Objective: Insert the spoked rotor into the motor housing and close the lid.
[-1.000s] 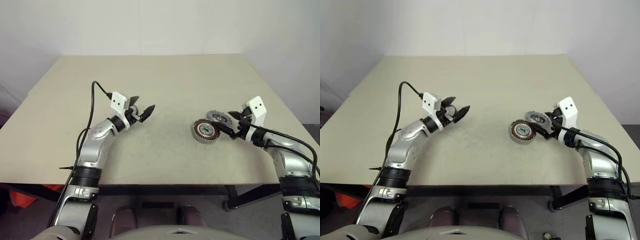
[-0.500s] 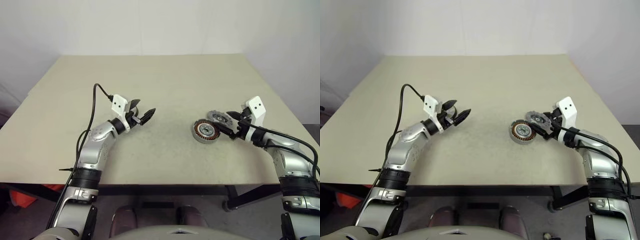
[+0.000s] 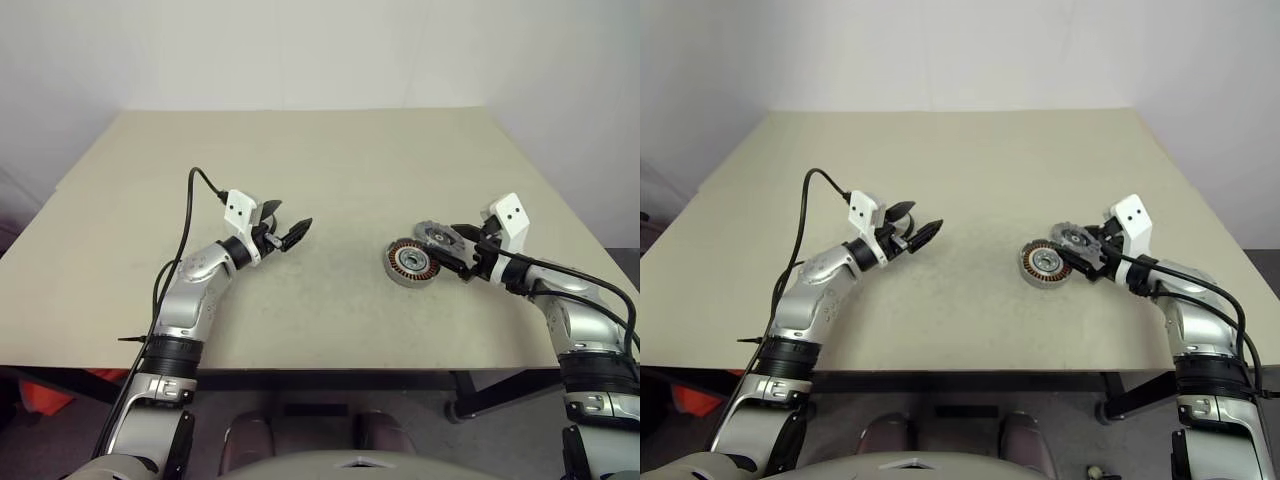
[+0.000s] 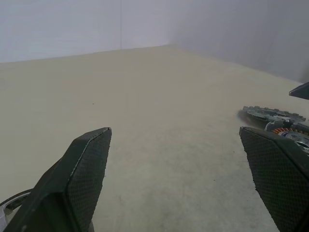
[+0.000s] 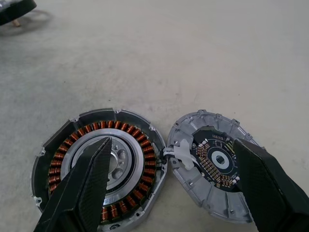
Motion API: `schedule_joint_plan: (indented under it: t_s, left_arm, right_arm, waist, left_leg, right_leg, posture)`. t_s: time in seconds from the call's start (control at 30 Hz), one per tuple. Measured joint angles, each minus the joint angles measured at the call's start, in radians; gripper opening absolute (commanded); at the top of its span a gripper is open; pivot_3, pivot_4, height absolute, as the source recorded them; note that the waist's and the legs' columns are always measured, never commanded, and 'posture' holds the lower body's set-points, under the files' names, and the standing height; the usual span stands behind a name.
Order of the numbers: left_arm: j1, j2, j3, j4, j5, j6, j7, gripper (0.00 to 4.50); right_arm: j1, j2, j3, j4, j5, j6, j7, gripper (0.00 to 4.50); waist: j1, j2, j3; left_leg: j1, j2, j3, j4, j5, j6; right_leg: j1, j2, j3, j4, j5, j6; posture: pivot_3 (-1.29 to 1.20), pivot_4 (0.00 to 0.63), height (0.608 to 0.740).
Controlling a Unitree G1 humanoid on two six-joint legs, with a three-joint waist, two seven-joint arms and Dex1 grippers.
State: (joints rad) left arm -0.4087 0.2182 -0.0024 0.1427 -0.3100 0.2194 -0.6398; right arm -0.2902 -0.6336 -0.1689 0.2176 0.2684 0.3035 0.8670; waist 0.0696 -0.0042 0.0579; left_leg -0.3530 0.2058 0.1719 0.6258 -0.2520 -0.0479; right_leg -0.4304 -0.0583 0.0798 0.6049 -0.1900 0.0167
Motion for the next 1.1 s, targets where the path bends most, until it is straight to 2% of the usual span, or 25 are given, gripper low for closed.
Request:
schedule_joint_plan:
  t_s: [0.2, 0.33, 0.6, 0.7, 0.8, 1.1]
  left_arm:
    - [0.0, -0.003, -0.003, 0.0, 0.0, 0.0, 0.001, 4.49]
    - [-0.001, -0.006, -0.005, 0.01, 0.004, 0.0, 0.009, 4.49]
    - [-0.015, -0.007, -0.006, 0.04, 0.019, -0.005, 0.014, 4.49]
    - [-0.014, -0.009, -0.008, 0.043, 0.024, -0.009, 0.016, 4.49]
    - [-0.011, -0.011, -0.01, 0.043, 0.026, -0.016, 0.016, 4.49]
    - [0.008, -0.005, -0.008, 0.032, 0.027, -0.017, 0.031, 4.49]
  right_arm:
    - [0.035, -0.059, 0.042, -0.061, -0.019, 0.001, 0.046, 4.5]
    - [0.055, -0.199, 0.115, -0.126, -0.094, -0.051, 0.135, 4.5]
    - [-0.034, -0.366, 0.214, -0.192, -0.144, -0.176, 0.354, 4.5]
    - [-0.09, -0.367, 0.277, -0.167, -0.155, -0.23, 0.436, 4.5]
    - [-0.168, -0.362, 0.349, -0.05, -0.212, -0.312, 0.494, 4.5]
    - [-0.312, -0.296, 0.458, 0.228, -0.309, -0.487, 0.582, 4.5]
  waist:
    - [0.0, 0.0, 0.0]
    - [0.001, -0.001, 0.001]
    - [0.0, -0.002, 0.002]
    - [-0.001, -0.002, 0.003]
    - [-0.001, -0.003, 0.003]
    - [-0.001, -0.003, 0.003]
  left_leg:
    - [0.0, 0.0, 0.0, -0.002, 0.0, 0.0]
    - [0.0, 0.0, 0.0, -0.002, 0.0, 0.0]
    - [0.001, 0.001, 0.0, -0.003, 0.0, 0.001]
    - [0.0, 0.001, 0.0, -0.003, 0.002, 0.004]
    - [0.0, 0.0, 0.0, -0.002, 0.003, 0.005]
    - [-0.002, 0.001, 0.0, -0.002, 0.004, 0.007]
  right_leg:
    - [0.0, 0.0, 0.0, -0.001, -0.001, 0.0]
    - [0.0, 0.0, 0.0, -0.001, -0.001, 0.001]
    - [0.0, -0.001, -0.001, -0.001, -0.001, 0.0]
    - [0.0, -0.001, -0.001, 0.0, -0.002, 0.0]
    - [0.0, -0.002, -0.002, 0.0, -0.002, -0.001]
    - [-0.001, -0.002, -0.005, 0.002, -0.002, -0.003]
  posture:
    - [0.0, 0.0, 0.74]
    - [0.0, 0.0, 0.74]
    - [0.0, 0.0, 0.74]
    - [0.0, 0.0, 0.74]
    - [0.0, 0.0, 0.74]
    - [0.0, 0.0, 0.74]
